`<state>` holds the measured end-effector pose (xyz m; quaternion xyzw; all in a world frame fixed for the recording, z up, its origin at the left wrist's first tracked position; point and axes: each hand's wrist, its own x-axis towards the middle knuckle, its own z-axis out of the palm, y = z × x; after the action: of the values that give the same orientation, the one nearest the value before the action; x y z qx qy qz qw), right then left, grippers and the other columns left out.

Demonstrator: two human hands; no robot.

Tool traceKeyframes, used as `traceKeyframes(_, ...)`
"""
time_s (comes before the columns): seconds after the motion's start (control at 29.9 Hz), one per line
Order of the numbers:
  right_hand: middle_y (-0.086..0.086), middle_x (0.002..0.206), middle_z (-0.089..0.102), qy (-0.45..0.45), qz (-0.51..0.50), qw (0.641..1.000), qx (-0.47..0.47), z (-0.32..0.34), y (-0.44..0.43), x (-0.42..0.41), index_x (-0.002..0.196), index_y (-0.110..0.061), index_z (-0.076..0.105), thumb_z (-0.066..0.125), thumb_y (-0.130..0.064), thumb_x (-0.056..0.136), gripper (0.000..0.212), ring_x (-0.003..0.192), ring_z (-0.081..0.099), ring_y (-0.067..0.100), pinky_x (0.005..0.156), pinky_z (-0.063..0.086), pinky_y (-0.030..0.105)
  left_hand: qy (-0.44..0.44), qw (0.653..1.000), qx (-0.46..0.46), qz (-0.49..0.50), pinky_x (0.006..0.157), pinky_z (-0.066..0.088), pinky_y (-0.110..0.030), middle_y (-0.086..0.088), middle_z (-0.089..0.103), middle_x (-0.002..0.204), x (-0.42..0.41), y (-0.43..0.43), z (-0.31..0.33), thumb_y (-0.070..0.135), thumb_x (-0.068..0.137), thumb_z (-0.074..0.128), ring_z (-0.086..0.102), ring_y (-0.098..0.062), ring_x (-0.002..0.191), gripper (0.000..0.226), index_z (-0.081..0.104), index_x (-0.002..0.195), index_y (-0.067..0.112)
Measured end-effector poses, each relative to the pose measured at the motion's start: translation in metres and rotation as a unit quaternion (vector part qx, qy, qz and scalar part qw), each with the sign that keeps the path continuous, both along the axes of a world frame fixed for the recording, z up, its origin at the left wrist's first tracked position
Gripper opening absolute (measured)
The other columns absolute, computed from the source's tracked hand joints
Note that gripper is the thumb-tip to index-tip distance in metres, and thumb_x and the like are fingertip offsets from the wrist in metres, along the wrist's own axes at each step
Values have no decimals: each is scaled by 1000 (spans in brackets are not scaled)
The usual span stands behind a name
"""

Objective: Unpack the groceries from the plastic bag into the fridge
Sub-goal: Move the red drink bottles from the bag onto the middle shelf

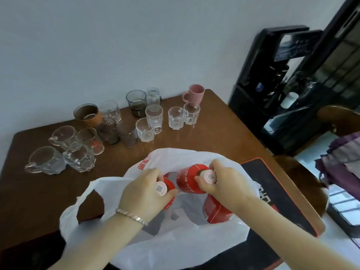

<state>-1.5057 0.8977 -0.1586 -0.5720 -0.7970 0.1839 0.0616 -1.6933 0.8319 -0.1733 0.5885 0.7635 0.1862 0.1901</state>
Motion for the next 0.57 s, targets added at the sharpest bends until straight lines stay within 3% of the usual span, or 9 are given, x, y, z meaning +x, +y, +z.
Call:
traceKeyframes(0.1, -5, 76, 61, 94, -73, 993, 5, 50, -7, 26, 90, -21, 49, 50, -60, 82, 40, 69, 61, 13, 61, 52, 27, 29, 996, 66, -49, 66, 55, -28, 12, 55, 80, 20, 16, 41, 52, 68, 72, 57, -12, 73, 36, 51, 79, 25)
traceKeyframes(0.17, -7, 82, 62, 125, -110, 986, 30, 79, -15, 53, 94, -23, 50, 50, -57, 84, 36, 73, 62, 10, 62, 50, 19, 36, 990, 98, -93, 65, 55, -28, 12, 55, 79, 43, 24, 65, 55, 69, 70, 58, -12, 73, 36, 52, 80, 24)
traceKeyframes(0.27, -1, 78, 65, 142, -174, 971, 86, 108, -36, 109, 86, -17, 57, 49, -57, 83, 40, 68, 62, 12, 58, 49, 21, 34, 976, 128, -172, 59, 47, -19, 14, 51, 76, 92, 32, 95, 57, 71, 67, 57, -10, 72, 36, 50, 79, 27)
traceKeyframes(0.4, 10, 68, 66, 91, -276, 945, 150, 121, -86, 207, 73, -7, 59, 48, -58, 80, 52, 65, 63, 24, 67, 54, 41, 14, 949, 140, -282, 60, 46, -17, 15, 53, 75, 194, 27, 120, 56, 71, 67, 56, -9, 72, 34, 47, 75, 29)
traceKeyframes(0.5, 2, 59, 60, 47, -353, 917, 181, 119, -147, 289, 60, -15, 53, 43, -62, 76, 51, 60, 58, 19, 60, 50, 33, 0, 916, 140, -375, 54, 37, -21, 11, 52, 69, 289, 7, 127, 53, 72, 68, 51, -9, 66, 36, 45, 67, 26)
traceKeyframes(0.57, -7, 51, 47, 19, -398, 895, 201, 118, -200, 346, 51, -22, 40, 30, -68, 67, 50, 51, 48, 9, 49, 37, 20, 0, 886, 142, -442, 60, 36, -23, 11, 51, 70, 358, -17, 128, 52, 73, 68, 51, -10, 69, 35, 45, 68, 26)
